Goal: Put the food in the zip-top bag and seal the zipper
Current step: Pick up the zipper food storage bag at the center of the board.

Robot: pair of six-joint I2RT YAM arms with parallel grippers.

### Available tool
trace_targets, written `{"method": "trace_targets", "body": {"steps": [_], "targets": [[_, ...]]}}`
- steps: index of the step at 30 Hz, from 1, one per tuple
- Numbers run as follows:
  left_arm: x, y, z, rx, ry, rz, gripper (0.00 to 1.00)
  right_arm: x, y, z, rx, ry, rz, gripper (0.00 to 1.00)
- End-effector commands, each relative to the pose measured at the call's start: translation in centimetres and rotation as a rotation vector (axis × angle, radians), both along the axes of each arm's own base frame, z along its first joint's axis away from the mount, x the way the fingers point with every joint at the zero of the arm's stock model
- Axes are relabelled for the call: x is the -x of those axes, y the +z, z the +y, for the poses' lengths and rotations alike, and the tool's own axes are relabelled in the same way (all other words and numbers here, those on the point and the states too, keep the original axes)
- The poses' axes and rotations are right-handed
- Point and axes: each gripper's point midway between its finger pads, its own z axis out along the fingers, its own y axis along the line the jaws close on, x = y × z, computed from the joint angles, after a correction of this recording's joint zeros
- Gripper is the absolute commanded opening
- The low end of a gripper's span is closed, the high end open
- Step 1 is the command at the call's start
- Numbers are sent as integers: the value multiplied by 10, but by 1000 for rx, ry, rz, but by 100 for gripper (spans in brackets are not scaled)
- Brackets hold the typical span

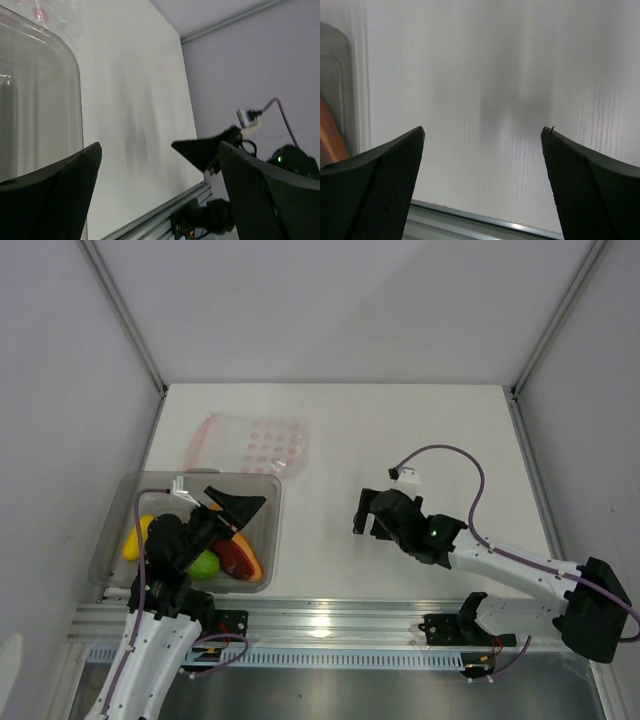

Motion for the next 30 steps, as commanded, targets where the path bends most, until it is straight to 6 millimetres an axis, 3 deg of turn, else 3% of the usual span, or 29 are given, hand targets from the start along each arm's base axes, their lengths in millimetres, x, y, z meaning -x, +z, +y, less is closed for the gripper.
{"method": "trace_targets", "body": {"steps": [1,3,4,6,7,14,16,17,19,20,23,27,30], "targets": [[20,27,-15,-40,-147,-91,100,-33,34,23,-58,-7,-82,99],[26,31,-14,-78,-165,-113,99,-45,36,35,-79,-5,-73,99],[26,20,-8,-78,-123,-55,99,-55,39,37,-100,-19,-73,99],[28,21,-3,-79,-91,-59,99,-68,47,49,-125,5,-75,99],[29,23,-2,-96,-95,-87,99,-75,35,53,-125,22,-32,99],[34,33,-1,-144,-108,-155,99,-129,23,88,-209,93,33,100],[34,39,2,-177,-104,-174,100,-148,37,106,-269,124,-6,99],[34,35,4,-195,-96,-164,100,-156,25,113,-277,132,19,99],[34,40,9,-233,-77,-182,99,-167,27,129,-343,158,31,100],[34,40,12,-249,-65,-181,99,-181,28,144,-385,178,26,99],[34,42,23,-310,-22,-184,99,-210,21,164,-456,173,51,99],[35,41,31,-357,10,-173,100,-228,9,187,-521,175,94,99],[36,42,34,-372,19,-174,100,-227,-7,193,-536,142,136,99]]}}
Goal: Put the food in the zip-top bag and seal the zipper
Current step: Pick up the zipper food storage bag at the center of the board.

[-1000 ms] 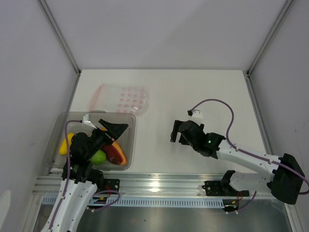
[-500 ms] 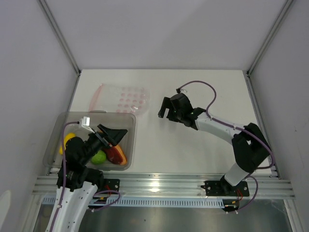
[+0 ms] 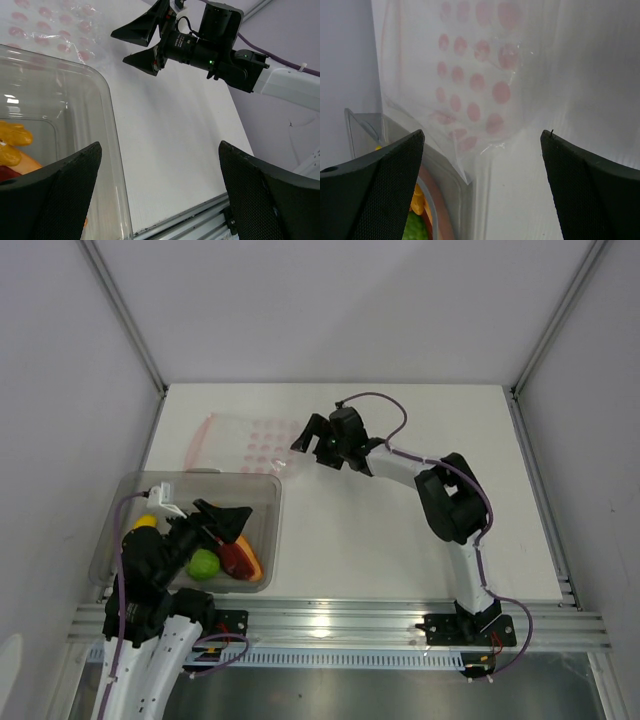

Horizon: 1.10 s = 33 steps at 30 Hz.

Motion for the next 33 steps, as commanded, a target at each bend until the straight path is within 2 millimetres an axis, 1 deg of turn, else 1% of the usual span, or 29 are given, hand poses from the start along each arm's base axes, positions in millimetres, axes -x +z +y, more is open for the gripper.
{"method": "trace_targets", "body": {"steps": [1,3,4,6,7,8,10,11,14,18,19,20,22,23,25,26,28,29,31,32,33], "targets": [[0,4,10,-56,38,-14,99,-2,9,18,-88,-9,24,99],[0,2,9,-57,34,-11,99,3,3,20,-97,-25,41,99],[-1,1,9,-57,34,-10,100,10,-5,22,-89,-26,53,99],[-2,-2,9,-58,33,1,99,12,-10,25,-109,-32,58,99],[-3,-2,8,-55,30,4,99,13,-20,28,-107,-31,74,99],[-3,-3,6,-53,22,9,100,15,-23,31,-118,-15,86,100],[-3,-2,3,-44,5,20,99,13,-26,37,-153,-7,91,98],[-2,-2,1,-39,-7,22,100,12,-35,38,-152,-10,99,98],[-1,1,0,-33,-14,20,99,8,-42,38,-155,-29,100,96],[1,4,2,-40,-3,-1,99,4,-46,42,-179,-30,93,91],[0,1,3,-45,-1,6,100,2,-44,44,-192,-27,85,89],[1,2,3,-46,1,4,99,2,-47,44,-200,-27,91,85],[1,2,4,-51,0,7,100,-1,-42,46,-231,-23,79,81],[1,2,3,-53,-2,9,100,-1,-43,47,-240,-22,81,77],[1,2,3,-56,-7,14,99,-1,-43,47,-252,-23,78,74],[1,1,3,-58,-9,18,99,-2,-38,48,-268,-22,64,69],[2,2,2,-64,-15,24,100,-3,-37,47,-289,-18,63,62],[3,0,2,-68,-17,37,99,-5,-30,49,-314,-13,45,51],[6,6,2,-68,-20,34,99,-6,-27,47,-343,-11,49,39],[8,2,3,-72,-21,50,100,-8,-23,47,-359,-12,44,31],[9,5,3,-74,-22,45,100,-9,-21,47,-370,-14,48,26]]}}
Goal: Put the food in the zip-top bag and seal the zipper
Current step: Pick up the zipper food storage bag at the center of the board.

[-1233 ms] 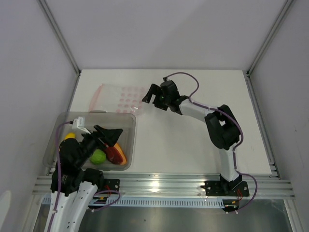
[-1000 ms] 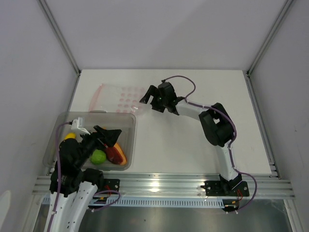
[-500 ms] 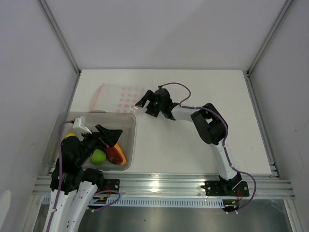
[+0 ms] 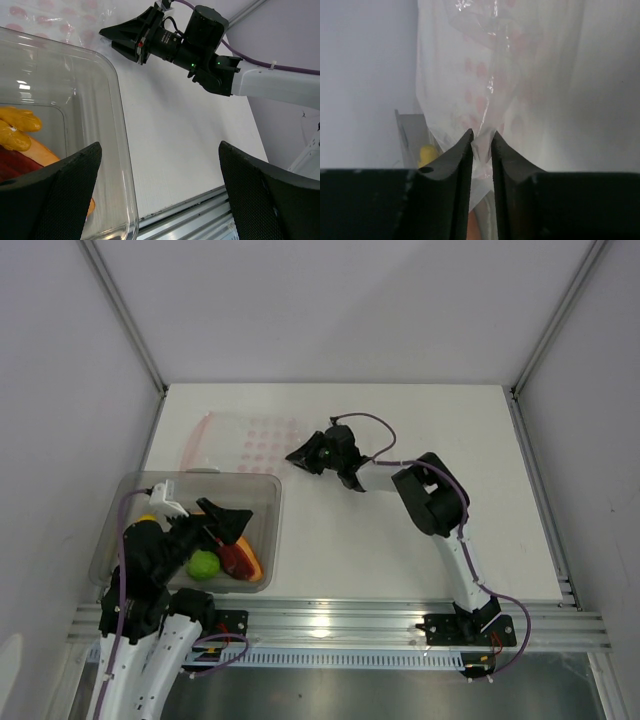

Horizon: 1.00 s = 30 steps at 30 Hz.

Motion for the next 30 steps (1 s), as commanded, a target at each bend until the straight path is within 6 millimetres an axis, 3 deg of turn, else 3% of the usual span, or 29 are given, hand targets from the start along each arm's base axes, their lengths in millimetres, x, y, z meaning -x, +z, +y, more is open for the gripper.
{"method": "trace_targets", "body": {"steps": [1,4,7,8,10,11,14,17,18,20,21,22,25,30], "targets": [[7,16,1,-19,-14,-27,100,-9,17,3,-91,4,-43,21],[11,20,3,-28,-10,-26,99,-12,37,0,-129,14,-60,0],[13,24,5,-33,-3,-18,99,-14,54,-11,-144,12,-80,0],[13,25,5,-32,-1,-12,99,-13,70,-19,-154,6,-102,0],[16,29,5,-28,-5,-9,99,-10,84,-28,-153,8,-118,0],[16,30,5,-24,-3,-4,99,-7,106,-33,-163,12,-156,0],[19,33,4,-12,-3,0,99,3,122,-52,-154,29,-178,0],[23,37,3,7,-6,-3,99,21,149,-75,-158,54,-218,0],[24,39,3,12,-10,-4,99,30,172,-84,-156,63,-272,0],[24,43,1,29,-14,-11,99,41,173,-104,-120,77,-273,0],[24,43,0,33,-18,-11,98,52,196,-115,-109,86,-340,0],[25,44,-1,38,-24,-12,98,57,185,-130,-70,76,-306,0],[22,49,-6,61,-41,-16,96,79,205,-167,-26,70,-363,0],[15,55,-18,110,-96,-22,94,120,230,-205,23,133,-427,0]]}}
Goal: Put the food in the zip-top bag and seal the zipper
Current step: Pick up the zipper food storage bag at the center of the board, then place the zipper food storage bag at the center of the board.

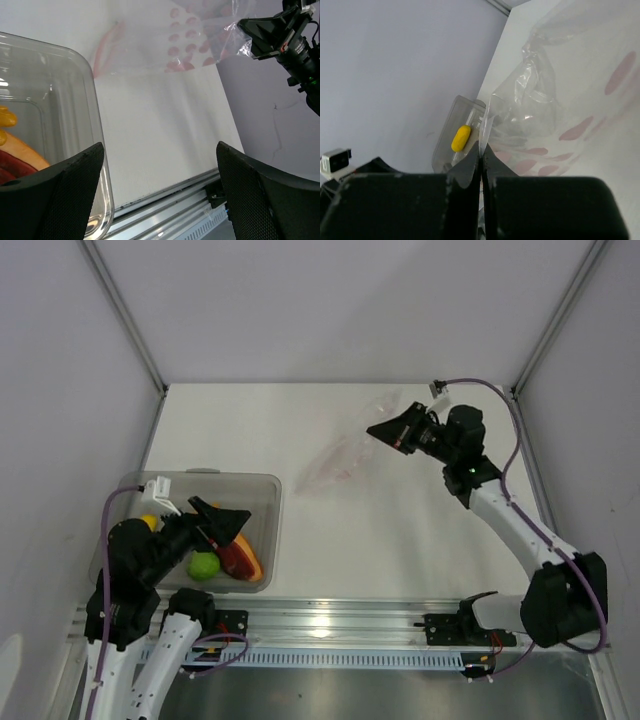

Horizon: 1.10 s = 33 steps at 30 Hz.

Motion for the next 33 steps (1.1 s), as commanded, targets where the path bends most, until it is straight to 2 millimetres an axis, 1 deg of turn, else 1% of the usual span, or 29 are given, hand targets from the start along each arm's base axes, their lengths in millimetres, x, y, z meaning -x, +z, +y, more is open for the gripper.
{"method": "trace_targets", "body": {"steps": [1,2,3,4,5,6,7,8,9,10,12,14,15,16,17,18,19,20,21,23,25,26,27,28,29,30,31,33], "targets": [[-8,17,-13,66,-55,-24,92,39,-9,-20,115,94,-3,0],[-9,18,-16,78,-66,-24,92,51,0,-29,114,104,-22,0],[-11,19,-18,87,-73,-34,91,61,-4,-34,125,111,6,0],[-14,16,-20,98,-81,-21,91,67,-1,-39,129,115,-4,0],[-15,12,-23,107,-93,-12,91,78,9,-45,123,117,-34,0],[-14,12,-29,122,-130,-9,91,87,7,-50,116,135,-17,0],[-15,18,-34,141,-159,-38,91,94,11,-52,112,145,-27,0],[-18,3,-39,165,-178,12,91,104,19,-55,104,150,-57,0],[-12,3,-47,191,-243,20,91,110,21,-57,101,153,-56,0],[-15,-6,-54,232,-269,41,89,117,25,-57,91,171,-62,0],[-13,-6,-61,271,-323,46,87,126,36,-59,77,180,-95,0],[-14,-6,-63,285,-332,48,86,134,41,-56,52,214,-98,0],[-15,-6,-63,284,-331,45,86,135,46,-55,39,228,-130,0],[-15,-5,-63,279,-328,36,86,140,40,-52,22,265,-122,0],[-14,-4,-62,274,-324,34,86,140,44,-51,1,275,-138,0],[-12,-2,-60,265,-320,25,86,141,43,-50,-11,288,-140,0],[-12,-3,-59,253,-310,21,86,144,38,-48,-23,318,-135,0],[-10,-4,-57,249,-305,27,86,146,42,-47,-33,334,-168,0],[-7,-3,-56,244,-302,16,86,149,42,-46,-45,356,-159,0],[-6,-6,-54,227,-287,18,86,155,35,-44,-43,401,-137,0],[-5,-6,-52,217,-279,4,86,153,27,-46,-5,406,-136,0],[-5,-8,-52,215,-278,5,86,150,10,-49,16,370,-33,0],[-6,-7,-52,215,-278,3,86,146,2,-53,46,334,-5,0],[-7,-9,-52,213,-278,7,87,139,-10,-60,110,295,-13,0],[-7,-9,-52,215,-281,8,86,136,-25,-70,145,235,75,0],[-7,-9,-53,215,-284,4,86,128,-36,-79,175,178,102,2],[-7,-11,-53,217,-288,12,86,125,-44,-86,187,150,124,2],[-7,-11,-54,216,-293,11,87,123,-69,-99,201,95,209,1]]}}
